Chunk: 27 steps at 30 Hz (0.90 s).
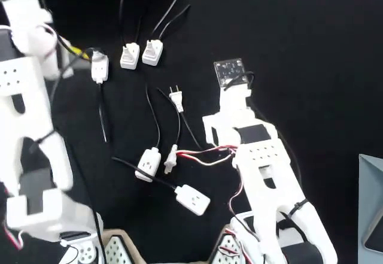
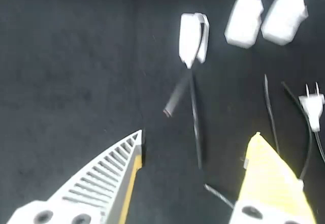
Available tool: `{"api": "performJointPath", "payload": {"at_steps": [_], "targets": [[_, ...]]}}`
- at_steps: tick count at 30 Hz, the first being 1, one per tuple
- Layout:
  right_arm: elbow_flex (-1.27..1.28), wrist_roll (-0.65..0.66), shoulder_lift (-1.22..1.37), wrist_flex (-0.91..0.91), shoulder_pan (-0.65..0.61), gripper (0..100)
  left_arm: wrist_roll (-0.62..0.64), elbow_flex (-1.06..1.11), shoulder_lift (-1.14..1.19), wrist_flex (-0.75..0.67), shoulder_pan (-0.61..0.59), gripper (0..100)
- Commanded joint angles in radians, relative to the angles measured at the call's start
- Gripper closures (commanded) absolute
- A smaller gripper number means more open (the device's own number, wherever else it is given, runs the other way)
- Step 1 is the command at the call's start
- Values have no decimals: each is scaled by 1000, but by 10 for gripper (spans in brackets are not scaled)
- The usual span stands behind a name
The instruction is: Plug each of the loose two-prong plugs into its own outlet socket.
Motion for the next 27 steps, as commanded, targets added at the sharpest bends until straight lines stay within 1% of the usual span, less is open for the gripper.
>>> {"api": "performJointPath", "payload": {"at_steps": [1, 4, 8, 11, 14, 16, 20, 24, 27], "targets": [[-5, 2, -30, -17, 6, 854, 2, 193, -140, -6, 44, 680], [-5, 2, -30, -14, 6, 854, 31, 392, -216, -75, 45, 680], [-12, 3, -30, -12, 6, 854, 71, 680, -331, -245, 42, 680], [-27, 3, -28, 5, -35, 854, 72, 889, -417, -379, 44, 680], [-91, -3, -28, 92, -100, 853, 80, 1063, -496, -485, 44, 680], [-139, -6, -28, 124, -130, 853, 109, 1153, -543, -548, 45, 680], [-176, -8, -12, 117, -199, 854, 149, 1291, -600, -655, 45, 680], [-197, -8, 101, 52, -242, 854, 173, 1380, -612, -743, 44, 680], [-246, -15, 206, 58, -252, 854, 178, 1412, -612, -786, 42, 680]]}}
